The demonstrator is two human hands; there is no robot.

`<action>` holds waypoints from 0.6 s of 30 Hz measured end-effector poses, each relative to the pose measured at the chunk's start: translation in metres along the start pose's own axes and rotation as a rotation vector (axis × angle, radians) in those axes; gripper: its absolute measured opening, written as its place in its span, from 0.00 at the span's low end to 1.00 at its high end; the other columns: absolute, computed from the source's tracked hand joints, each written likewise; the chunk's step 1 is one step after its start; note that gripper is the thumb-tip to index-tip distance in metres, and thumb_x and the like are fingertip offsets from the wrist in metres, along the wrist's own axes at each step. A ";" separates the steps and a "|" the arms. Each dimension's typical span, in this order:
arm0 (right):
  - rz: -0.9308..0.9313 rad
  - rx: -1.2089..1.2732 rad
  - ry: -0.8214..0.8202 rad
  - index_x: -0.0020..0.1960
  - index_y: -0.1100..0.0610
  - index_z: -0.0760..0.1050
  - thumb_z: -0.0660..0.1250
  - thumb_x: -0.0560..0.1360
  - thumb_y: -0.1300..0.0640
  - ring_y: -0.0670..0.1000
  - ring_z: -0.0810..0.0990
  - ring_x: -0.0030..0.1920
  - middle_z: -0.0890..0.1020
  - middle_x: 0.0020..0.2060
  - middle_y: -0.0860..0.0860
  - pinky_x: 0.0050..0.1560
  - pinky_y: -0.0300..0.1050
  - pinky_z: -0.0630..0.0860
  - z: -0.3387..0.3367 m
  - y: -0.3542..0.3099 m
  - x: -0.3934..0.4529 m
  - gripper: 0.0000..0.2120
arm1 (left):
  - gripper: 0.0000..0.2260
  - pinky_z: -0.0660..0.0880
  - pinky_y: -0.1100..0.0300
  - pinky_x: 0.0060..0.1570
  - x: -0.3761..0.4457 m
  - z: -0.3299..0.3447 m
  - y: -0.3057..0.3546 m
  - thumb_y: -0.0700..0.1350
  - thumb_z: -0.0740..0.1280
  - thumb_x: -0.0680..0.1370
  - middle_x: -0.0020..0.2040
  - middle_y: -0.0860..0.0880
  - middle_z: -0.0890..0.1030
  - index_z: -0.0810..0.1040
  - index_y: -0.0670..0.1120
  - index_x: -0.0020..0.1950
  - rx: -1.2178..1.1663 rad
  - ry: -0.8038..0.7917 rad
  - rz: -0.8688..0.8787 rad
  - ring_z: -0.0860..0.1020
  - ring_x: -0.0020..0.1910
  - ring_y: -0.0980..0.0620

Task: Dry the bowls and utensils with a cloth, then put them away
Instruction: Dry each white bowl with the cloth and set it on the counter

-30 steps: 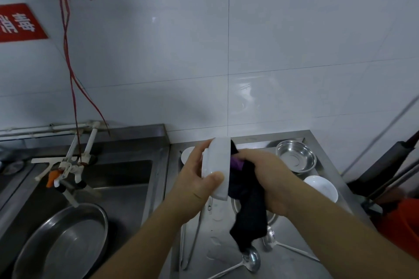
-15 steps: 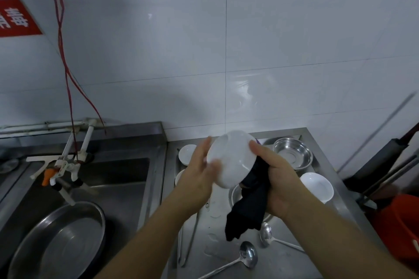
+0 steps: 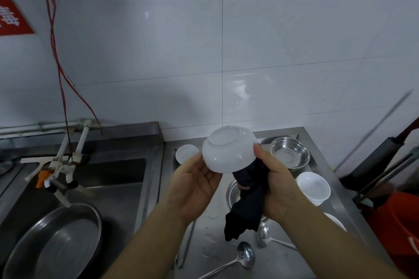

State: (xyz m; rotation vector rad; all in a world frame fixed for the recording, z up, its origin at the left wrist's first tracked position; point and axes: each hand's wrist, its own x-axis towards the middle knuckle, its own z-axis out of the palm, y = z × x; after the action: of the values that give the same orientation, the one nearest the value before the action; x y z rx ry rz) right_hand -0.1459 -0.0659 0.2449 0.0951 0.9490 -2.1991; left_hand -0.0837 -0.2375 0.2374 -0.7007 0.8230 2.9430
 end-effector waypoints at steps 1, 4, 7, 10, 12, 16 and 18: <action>0.018 -0.012 0.018 0.50 0.55 0.89 0.76 0.73 0.42 0.49 0.78 0.31 0.83 0.37 0.51 0.30 0.42 0.75 -0.001 0.001 0.002 0.16 | 0.20 0.85 0.53 0.55 0.001 0.001 0.001 0.45 0.66 0.82 0.67 0.37 0.83 0.79 0.37 0.71 -0.018 0.001 0.036 0.84 0.64 0.42; 0.069 -0.044 0.176 0.46 0.55 0.89 0.72 0.77 0.42 0.52 0.81 0.32 0.85 0.40 0.55 0.32 0.44 0.77 -0.003 0.008 0.008 0.17 | 0.21 0.85 0.55 0.51 0.001 0.009 0.007 0.45 0.66 0.80 0.66 0.38 0.84 0.77 0.37 0.72 -0.050 -0.015 0.127 0.85 0.62 0.44; 0.044 -0.168 0.404 0.47 0.60 0.88 0.70 0.79 0.49 0.57 0.87 0.37 0.88 0.46 0.58 0.38 0.49 0.80 -0.006 0.014 0.011 0.15 | 0.21 0.85 0.54 0.51 0.000 0.013 0.011 0.45 0.68 0.79 0.65 0.39 0.84 0.76 0.39 0.71 0.012 -0.008 0.219 0.86 0.61 0.43; -0.082 -0.204 0.502 0.58 0.54 0.85 0.67 0.83 0.52 0.58 0.89 0.45 0.90 0.46 0.56 0.46 0.53 0.83 -0.005 0.009 0.015 0.10 | 0.12 0.85 0.53 0.50 -0.002 0.015 0.012 0.44 0.71 0.78 0.62 0.41 0.86 0.83 0.44 0.61 0.140 -0.006 0.312 0.87 0.58 0.43; -0.257 -0.255 0.451 0.55 0.46 0.86 0.65 0.85 0.51 0.56 0.88 0.51 0.89 0.49 0.52 0.53 0.57 0.85 0.004 0.000 0.013 0.10 | 0.07 0.84 0.55 0.50 -0.005 0.017 0.012 0.44 0.72 0.79 0.57 0.44 0.88 0.87 0.50 0.54 0.301 0.021 0.363 0.87 0.56 0.46; -0.574 -0.586 0.168 0.52 0.43 0.83 0.65 0.81 0.48 0.47 0.80 0.45 0.82 0.43 0.47 0.51 0.58 0.79 0.032 -0.016 -0.001 0.07 | 0.05 0.84 0.54 0.52 -0.010 0.022 0.007 0.46 0.71 0.82 0.55 0.46 0.88 0.86 0.54 0.54 0.618 -0.020 0.378 0.87 0.55 0.45; -0.698 -0.745 -0.004 0.56 0.40 0.82 0.66 0.79 0.49 0.44 0.80 0.53 0.82 0.53 0.43 0.58 0.52 0.77 0.040 -0.015 -0.006 0.09 | 0.07 0.83 0.51 0.55 -0.013 0.026 0.005 0.47 0.71 0.81 0.56 0.43 0.87 0.85 0.53 0.58 0.679 -0.093 0.363 0.86 0.56 0.42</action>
State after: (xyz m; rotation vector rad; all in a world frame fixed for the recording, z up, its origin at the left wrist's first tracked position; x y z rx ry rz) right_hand -0.1427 -0.0816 0.2851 -0.6791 1.9478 -2.2467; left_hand -0.0838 -0.2275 0.2653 -0.3865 1.9614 2.6209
